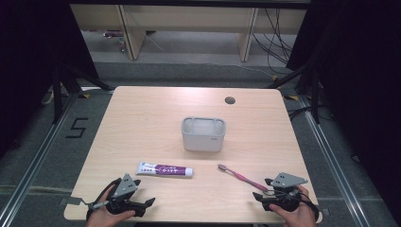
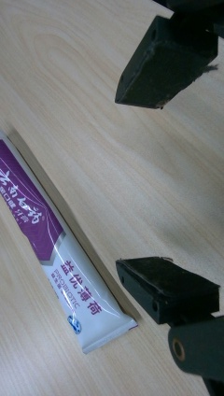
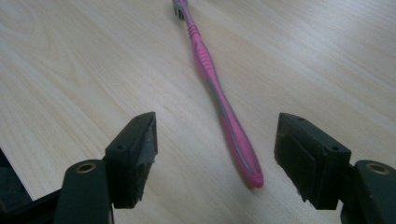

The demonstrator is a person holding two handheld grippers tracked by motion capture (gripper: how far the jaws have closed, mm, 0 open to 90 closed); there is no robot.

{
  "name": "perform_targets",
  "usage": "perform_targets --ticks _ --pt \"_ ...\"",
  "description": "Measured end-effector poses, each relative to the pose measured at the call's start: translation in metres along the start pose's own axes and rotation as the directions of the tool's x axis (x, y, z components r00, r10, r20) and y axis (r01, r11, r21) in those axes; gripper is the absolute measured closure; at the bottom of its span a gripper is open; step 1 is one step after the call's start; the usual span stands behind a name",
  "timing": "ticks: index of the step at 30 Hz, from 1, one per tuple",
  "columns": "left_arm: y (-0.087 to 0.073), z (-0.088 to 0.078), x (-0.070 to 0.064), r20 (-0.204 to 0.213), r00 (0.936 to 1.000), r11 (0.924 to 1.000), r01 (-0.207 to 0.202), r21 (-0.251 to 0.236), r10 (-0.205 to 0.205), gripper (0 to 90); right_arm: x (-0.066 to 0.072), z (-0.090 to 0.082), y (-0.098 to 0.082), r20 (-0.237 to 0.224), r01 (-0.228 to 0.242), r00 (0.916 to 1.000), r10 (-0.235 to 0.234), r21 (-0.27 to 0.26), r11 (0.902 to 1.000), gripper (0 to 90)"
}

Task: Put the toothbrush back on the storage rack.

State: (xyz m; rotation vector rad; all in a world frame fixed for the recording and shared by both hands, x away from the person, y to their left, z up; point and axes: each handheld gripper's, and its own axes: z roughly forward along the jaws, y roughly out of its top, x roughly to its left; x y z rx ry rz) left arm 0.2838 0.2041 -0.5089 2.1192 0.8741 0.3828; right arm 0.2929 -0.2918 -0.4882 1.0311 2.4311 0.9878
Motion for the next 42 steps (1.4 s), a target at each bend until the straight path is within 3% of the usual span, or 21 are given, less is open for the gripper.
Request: perform_targets --ticks 4,8,18,22,26,28,33,35,36,40,42 --pt "0.000 0.000 -0.001 -0.006 1.0000 1.0000 0.004 0.004 -0.004 16.3 -0.001 0.001 0.001 -0.016 0.021 0.9997 -0.021 0.020 0.9996 32.4" --pt "0.000 0.000 -0.001 -0.006 1.0000 1.0000 0.004 0.005 -0.004 16.3 0.002 -0.001 0.003 0.001 -0.006 1.0000 0.006 0.046 0.9989 32.8" --pt "0.000 0.000 0.000 -0.009 0.9999 0.9999 0.006 0.013 -0.006 16.3 0.001 -0.003 0.012 0.006 0.065 0.9978 -0.066 0.085 0.9943 34.4" --pt "0.000 0.000 0.000 -0.010 0.9999 0.9999 0.007 0.014 -0.007 16.3 0.001 -0.003 0.014 0.015 0.052 0.9984 -0.054 0.106 0.9930 35.5" --pt "0.000 0.000 0.000 -0.010 0.9999 0.9999 0.008 0.014 -0.008 16.3 0.001 -0.001 0.017 0.019 0.069 0.9973 -0.071 0.077 0.9946 37.8" --pt "0.000 0.000 0.000 -0.015 0.9999 0.9999 0.006 0.016 -0.006 16.3 0.001 -0.003 0.021 0.014 0.072 0.9971 -0.074 0.107 0.9916 38.1" --pt "0.000 0.000 0.000 -0.015 0.9999 0.9999 0.007 0.015 -0.006 16.3 0.003 -0.001 0.028 0.025 0.076 0.9965 -0.080 0.109 0.9911 40.3" --pt "0.000 0.000 0.000 -0.011 0.9999 0.9999 0.008 0.014 -0.008 16.3 0.000 -0.001 0.033 0.022 0.098 0.9945 -0.102 0.137 0.9856 40.9" --pt "0.000 0.000 0.000 -0.011 0.9999 0.9999 0.008 0.013 -0.008 16.3 0.000 0.001 0.035 0.025 0.103 0.9939 -0.107 0.126 0.9866 41.3" --pt "0.000 0.000 0.000 -0.010 0.9999 0.9999 0.007 0.014 -0.007 16.3 -0.001 0.003 0.043 0.012 0.092 0.9953 -0.096 0.168 0.9814 43.4" --pt "0.000 0.000 0.000 -0.009 0.9999 0.9999 0.005 0.013 -0.005 16.3 -0.005 0.004 0.047 0.003 0.127 0.9915 -0.130 0.176 0.9762 44.8"
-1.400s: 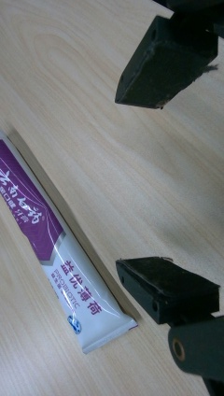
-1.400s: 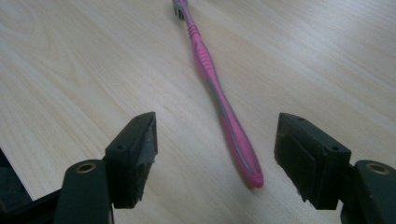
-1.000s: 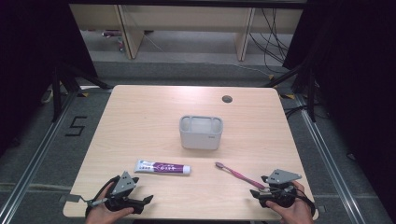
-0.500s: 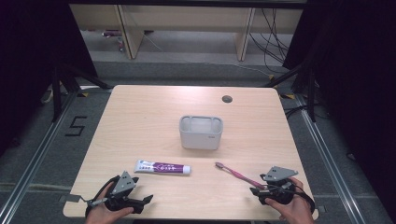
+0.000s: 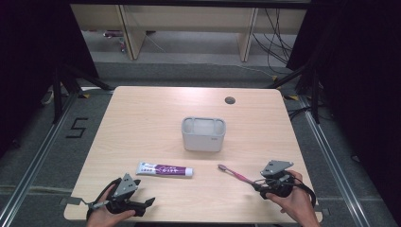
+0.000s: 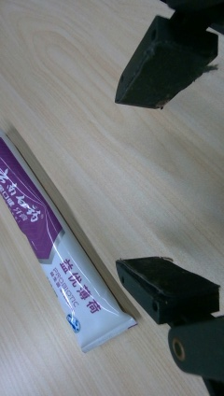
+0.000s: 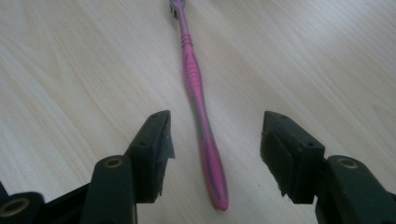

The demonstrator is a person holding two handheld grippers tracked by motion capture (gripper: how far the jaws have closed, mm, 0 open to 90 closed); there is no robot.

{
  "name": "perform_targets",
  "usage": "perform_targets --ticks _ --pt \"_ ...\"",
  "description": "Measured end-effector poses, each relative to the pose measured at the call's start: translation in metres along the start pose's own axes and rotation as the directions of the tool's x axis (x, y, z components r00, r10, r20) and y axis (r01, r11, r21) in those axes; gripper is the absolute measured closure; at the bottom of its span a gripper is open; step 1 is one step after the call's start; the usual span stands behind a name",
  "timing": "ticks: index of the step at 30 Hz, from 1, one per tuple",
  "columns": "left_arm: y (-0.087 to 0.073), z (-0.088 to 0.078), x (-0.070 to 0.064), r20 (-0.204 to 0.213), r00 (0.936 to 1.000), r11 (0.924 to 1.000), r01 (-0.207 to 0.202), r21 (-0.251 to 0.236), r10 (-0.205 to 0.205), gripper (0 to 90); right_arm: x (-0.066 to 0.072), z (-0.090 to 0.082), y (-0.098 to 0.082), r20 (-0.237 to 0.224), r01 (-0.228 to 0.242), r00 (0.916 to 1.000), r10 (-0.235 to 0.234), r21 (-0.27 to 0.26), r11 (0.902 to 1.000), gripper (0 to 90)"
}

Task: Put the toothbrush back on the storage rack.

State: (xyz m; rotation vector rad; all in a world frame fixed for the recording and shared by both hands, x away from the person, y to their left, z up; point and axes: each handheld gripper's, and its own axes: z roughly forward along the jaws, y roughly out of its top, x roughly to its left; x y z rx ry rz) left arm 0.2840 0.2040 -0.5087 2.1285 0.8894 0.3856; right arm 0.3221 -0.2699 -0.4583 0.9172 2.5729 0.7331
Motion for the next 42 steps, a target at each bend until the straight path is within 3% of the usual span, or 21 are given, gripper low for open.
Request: perform_targets --ticks 3,4,7,8,9,11,20,24,27,31,35,37,42 --pt "0.000 0.000 0.000 -0.001 1.0000 1.0000 0.000 -0.003 0.000 16.3 -0.002 0.002 0.006 -0.005 -0.010 0.9999 0.010 0.022 0.9997 46.2" --pt "0.000 0.000 0.000 -0.001 1.0000 1.0000 0.001 -0.001 -0.001 16.3 -0.003 0.003 0.007 -0.002 0.010 0.9999 -0.010 0.029 0.9995 46.3" --pt "0.000 0.000 0.000 -0.001 1.0000 1.0000 0.001 -0.001 -0.001 16.3 -0.005 0.005 0.013 -0.009 0.011 0.9999 -0.011 0.056 0.9984 46.8" --pt "0.000 0.000 0.001 0.000 1.0000 1.0000 0.001 -0.003 -0.001 16.3 -0.008 0.007 0.015 -0.013 0.040 0.9992 -0.039 0.055 0.9977 46.9" --pt "0.000 0.000 0.000 0.000 1.0000 1.0000 0.001 -0.002 -0.001 16.3 -0.006 0.008 0.015 -0.004 0.011 0.9999 -0.011 0.054 0.9985 47.7" --pt "0.000 0.000 0.000 0.000 1.0000 1.0000 0.001 -0.002 -0.001 16.3 -0.007 0.009 0.019 -0.010 0.002 1.0000 -0.002 0.068 0.9977 49.7" --pt "0.000 0.000 0.001 -0.002 1.0000 1.0000 0.004 -0.005 -0.004 16.3 -0.007 0.022 0.035 -0.050 0.046 0.9980 -0.039 0.135 0.9898 55.3" --pt "0.000 0.000 0.001 0.000 1.0000 1.0000 0.006 -0.002 -0.006 16.3 -0.007 0.028 0.040 -0.065 0.083 0.9951 -0.075 0.138 0.9869 58.0" --pt "0.000 0.000 0.001 0.000 1.0000 1.0000 0.006 0.000 -0.006 16.3 -0.004 0.031 0.045 -0.074 0.073 0.9953 -0.062 0.161 0.9842 59.7" --pt "0.000 0.000 0.001 0.001 1.0000 1.0000 0.003 -0.004 -0.003 16.3 -0.003 0.036 0.050 -0.080 0.109 0.9921 -0.096 0.180 0.9775 61.7" --pt "0.000 0.000 0.001 -0.002 1.0000 1.0000 0.001 -0.002 -0.001 16.3 -0.002 0.042 0.054 -0.084 0.098 0.9931 -0.081 0.218 0.9710 63.4" --pt "0.000 0.000 0.001 -0.002 1.0000 1.0000 0.000 -0.004 0.000 16.3 -0.003 0.045 0.056 -0.095 0.121 0.9903 -0.102 0.226 0.9666 65.5" --pt "0.000 0.000 0.001 -0.002 1.0000 1.0000 0.000 -0.003 0.000 16.3 -0.003 0.050 0.058 -0.112 0.127 0.9886 -0.100 0.265 0.9560 70.6"
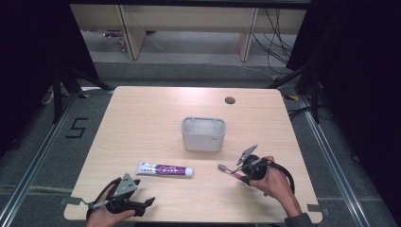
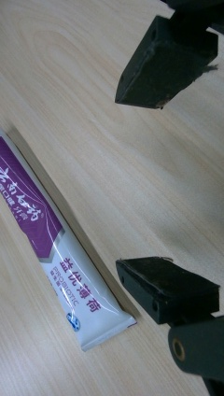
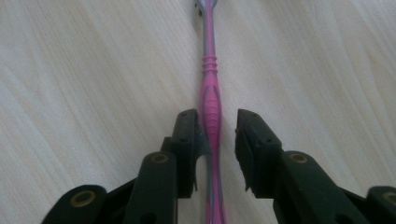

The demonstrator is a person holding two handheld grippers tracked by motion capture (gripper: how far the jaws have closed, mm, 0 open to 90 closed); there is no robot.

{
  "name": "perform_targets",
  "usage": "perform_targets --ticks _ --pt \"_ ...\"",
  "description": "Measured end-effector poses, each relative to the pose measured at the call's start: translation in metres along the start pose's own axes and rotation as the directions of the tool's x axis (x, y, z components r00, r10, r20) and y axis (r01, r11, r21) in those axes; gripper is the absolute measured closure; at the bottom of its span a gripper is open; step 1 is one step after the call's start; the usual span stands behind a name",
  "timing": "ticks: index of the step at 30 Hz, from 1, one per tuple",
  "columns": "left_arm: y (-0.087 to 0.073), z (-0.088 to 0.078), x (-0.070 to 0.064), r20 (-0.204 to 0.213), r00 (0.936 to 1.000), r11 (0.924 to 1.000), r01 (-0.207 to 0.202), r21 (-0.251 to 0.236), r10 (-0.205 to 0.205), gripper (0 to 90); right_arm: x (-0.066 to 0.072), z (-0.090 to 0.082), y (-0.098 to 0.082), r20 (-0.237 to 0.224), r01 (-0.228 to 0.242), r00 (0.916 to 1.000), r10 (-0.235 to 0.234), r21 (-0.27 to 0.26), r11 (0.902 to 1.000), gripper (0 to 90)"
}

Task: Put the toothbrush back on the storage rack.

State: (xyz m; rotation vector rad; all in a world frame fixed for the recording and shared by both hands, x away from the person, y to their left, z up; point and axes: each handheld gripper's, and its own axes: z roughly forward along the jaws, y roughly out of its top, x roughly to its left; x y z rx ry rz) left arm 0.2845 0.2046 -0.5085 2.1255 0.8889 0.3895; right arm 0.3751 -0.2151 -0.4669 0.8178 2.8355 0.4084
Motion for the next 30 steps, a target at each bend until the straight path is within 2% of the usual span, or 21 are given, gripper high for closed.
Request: perform_targets --ticks 6,8,9,13,17,18,22,23,25,27,29,30 --pt "0.000 0.000 0.000 0.000 1.0000 1.0000 -0.001 -0.001 0.001 16.3 -0.001 0.004 0.005 -0.015 0.018 0.9997 -0.018 0.033 0.9993 75.0" --pt "0.000 0.000 0.000 0.002 1.0000 1.0000 -0.001 -0.002 0.001 16.3 0.000 0.006 0.007 -0.020 0.009 0.9998 -0.008 0.046 0.9989 75.8" --pt "0.000 0.000 0.000 0.003 1.0000 1.0000 0.000 0.001 0.000 16.3 -0.001 0.007 0.008 -0.023 0.026 0.9994 -0.025 0.049 0.9985 76.0" --pt "0.000 0.000 -0.001 0.004 1.0000 1.0000 0.002 -0.005 -0.002 16.3 -0.001 0.009 0.012 -0.026 0.033 0.9992 -0.031 0.075 0.9966 77.4" --pt "0.000 0.000 -0.001 0.003 1.0000 1.0000 0.002 -0.008 -0.002 16.3 -0.001 0.010 0.016 -0.041 0.033 0.9987 -0.029 0.092 0.9953 77.3" --pt "0.000 0.000 -0.001 0.004 1.0000 1.0000 0.002 -0.007 -0.002 16.3 0.000 0.010 0.017 -0.052 0.012 0.9987 -0.006 0.114 0.9934 77.3" --pt "0.001 0.000 -0.001 0.004 1.0000 1.0000 0.002 -0.003 -0.002 16.3 -0.002 0.013 0.019 -0.049 0.035 0.9984 -0.030 0.113 0.9930 77.3" --pt "0.000 0.000 -0.001 0.004 1.0000 1.0000 0.002 -0.002 -0.002 16.3 -0.001 0.013 0.019 -0.046 0.014 0.9989 -0.008 0.129 0.9915 77.3" --pt "0.000 0.000 -0.001 0.005 1.0000 1.0000 0.000 -0.006 0.000 16.3 -0.003 0.014 0.020 -0.057 0.032 0.9981 -0.024 0.133 0.9906 77.3" --pt "0.000 0.000 -0.002 0.004 1.0000 1.0000 0.003 -0.004 -0.003 16.3 -0.002 0.015 0.021 -0.053 0.030 0.9984 -0.023 0.135 0.9903 77.8" --pt "0.000 0.000 -0.002 0.005 1.0000 1.0000 -0.002 -0.004 0.002 16.3 -0.003 0.014 0.021 -0.058 0.029 0.9981 -0.021 0.141 0.9896 78.2" --pt "0.000 -0.001 0.000 -0.001 0.9998 0.9997 -0.021 0.011 0.021 16.3 -0.003 0.014 0.022 -0.062 0.031 0.9979 -0.022 0.153 0.9877 78.4"
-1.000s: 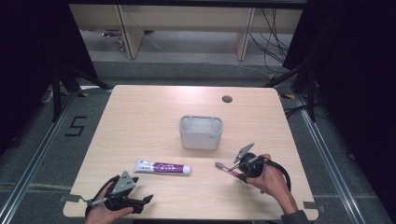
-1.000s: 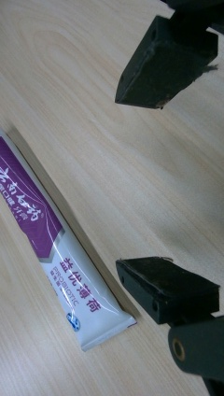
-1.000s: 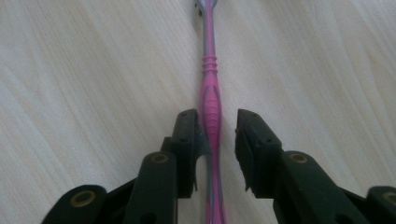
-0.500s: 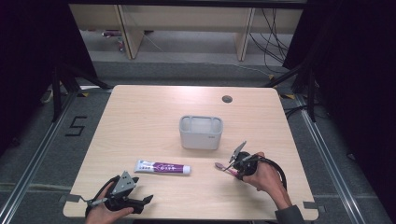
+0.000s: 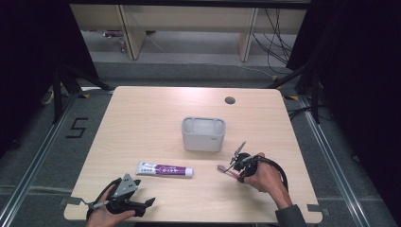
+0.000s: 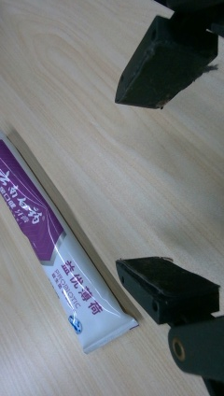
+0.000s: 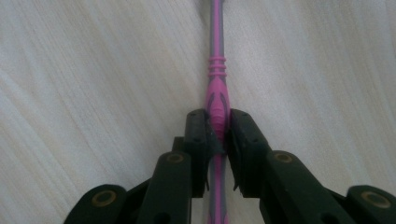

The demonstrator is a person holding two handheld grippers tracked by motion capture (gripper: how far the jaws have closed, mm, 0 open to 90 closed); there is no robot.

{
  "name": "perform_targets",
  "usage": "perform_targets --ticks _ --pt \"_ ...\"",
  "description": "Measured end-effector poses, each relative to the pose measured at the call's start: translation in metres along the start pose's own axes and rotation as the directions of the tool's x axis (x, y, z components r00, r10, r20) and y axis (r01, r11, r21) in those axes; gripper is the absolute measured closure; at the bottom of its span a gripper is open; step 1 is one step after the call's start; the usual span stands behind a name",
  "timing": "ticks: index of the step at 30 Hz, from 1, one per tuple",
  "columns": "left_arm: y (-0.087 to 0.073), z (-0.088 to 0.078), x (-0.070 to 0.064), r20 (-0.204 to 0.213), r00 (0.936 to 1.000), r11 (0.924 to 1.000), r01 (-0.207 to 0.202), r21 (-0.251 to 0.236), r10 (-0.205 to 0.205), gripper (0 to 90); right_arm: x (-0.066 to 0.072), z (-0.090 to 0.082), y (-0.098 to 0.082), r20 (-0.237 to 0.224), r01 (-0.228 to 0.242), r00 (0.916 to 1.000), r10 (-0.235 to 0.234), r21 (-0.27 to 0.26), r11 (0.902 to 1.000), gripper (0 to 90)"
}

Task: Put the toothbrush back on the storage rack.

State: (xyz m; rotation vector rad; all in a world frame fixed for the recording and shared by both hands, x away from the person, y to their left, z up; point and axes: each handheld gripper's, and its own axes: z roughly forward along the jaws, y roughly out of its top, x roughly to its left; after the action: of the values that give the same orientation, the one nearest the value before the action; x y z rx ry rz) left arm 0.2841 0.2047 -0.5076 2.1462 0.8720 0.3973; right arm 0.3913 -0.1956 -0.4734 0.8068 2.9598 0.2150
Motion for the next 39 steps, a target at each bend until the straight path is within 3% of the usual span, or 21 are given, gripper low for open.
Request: perform_targets --ticks 2,6,7,8,9,12,15,22,28,34,39 --pt "0.000 0.001 -0.001 0.012 0.9997 0.9996 0.022 -0.018 -0.021 16.3 0.000 0.000 0.000 0.006 -0.002 1.0000 0.002 -0.005 1.0000 78.7" --pt "0.000 0.001 -0.001 0.006 0.9998 0.9997 0.021 -0.013 -0.021 16.3 0.002 -0.002 0.001 0.014 0.025 0.9996 -0.025 0.006 0.9997 78.8" --pt "0.000 0.001 -0.001 0.006 0.9998 0.9997 0.021 -0.015 -0.021 16.3 0.004 -0.004 0.001 0.007 -0.009 0.9999 0.009 0.014 0.9999 78.9" --pt "0.000 0.001 -0.002 0.007 0.9997 0.9997 0.022 -0.013 -0.022 16.3 0.003 -0.004 0.001 0.023 0.022 0.9995 -0.022 -0.003 0.9998 78.9" --pt "0.000 0.000 0.000 0.002 1.0000 1.0000 0.004 -0.002 -0.004 16.3 0.003 -0.006 0.001 0.023 0.025 0.9994 -0.025 -0.008 0.9997 78.9" --pt "0.000 0.001 -0.001 0.011 0.9997 0.9996 0.023 -0.019 -0.022 16.3 0.003 -0.013 0.000 0.020 0.036 0.9992 -0.036 -0.017 0.9992 79.0" --pt "0.000 0.001 0.000 0.000 1.0000 0.9999 0.004 -0.010 -0.004 16.3 0.004 -0.018 -0.002 0.033 0.023 0.9992 -0.021 -0.052 0.9984 79.1" --pt "0.000 0.001 -0.001 0.006 0.9997 0.9996 0.023 -0.014 -0.023 16.3 0.000 -0.029 -0.009 0.038 0.004 0.9993 0.001 -0.111 0.9938 79.1" --pt "0.000 0.002 -0.001 0.010 0.9997 0.9994 0.023 -0.027 -0.023 16.3 -0.003 -0.040 -0.014 0.037 -0.004 0.9992 0.011 -0.195 0.9809 79.1" --pt "0.000 0.000 0.000 0.004 1.0000 1.0000 0.004 0.002 -0.004 16.3 -0.006 -0.047 -0.020 0.025 -0.017 0.9994 0.025 -0.293 0.9560 79.1" --pt "0.000 0.000 0.001 0.004 1.0000 1.0000 0.001 0.002 -0.001 16.3 -0.007 -0.049 -0.021 0.031 -0.039 0.9982 0.052 -0.324 0.9453 79.1"
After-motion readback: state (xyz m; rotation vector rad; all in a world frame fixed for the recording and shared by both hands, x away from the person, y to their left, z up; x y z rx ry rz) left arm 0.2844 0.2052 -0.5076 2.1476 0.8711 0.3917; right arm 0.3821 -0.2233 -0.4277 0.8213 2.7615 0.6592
